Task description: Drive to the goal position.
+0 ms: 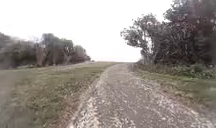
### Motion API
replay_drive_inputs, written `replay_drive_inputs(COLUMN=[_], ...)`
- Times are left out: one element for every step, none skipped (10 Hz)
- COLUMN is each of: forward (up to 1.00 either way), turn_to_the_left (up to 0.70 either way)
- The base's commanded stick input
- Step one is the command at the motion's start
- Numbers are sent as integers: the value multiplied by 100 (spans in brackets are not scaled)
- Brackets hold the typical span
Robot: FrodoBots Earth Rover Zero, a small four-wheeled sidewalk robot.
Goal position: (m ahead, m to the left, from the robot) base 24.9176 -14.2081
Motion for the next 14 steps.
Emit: replay_drive_inputs(forward=[60, 60, 60, 60, 60, 60, 60, 60, 60, 60, 60, 60, 60, 60], turn_to_the_left=[-15, -13, -11, -11, -10, -8, -2, 0, 0, 0, 0, 0, 0, 0])
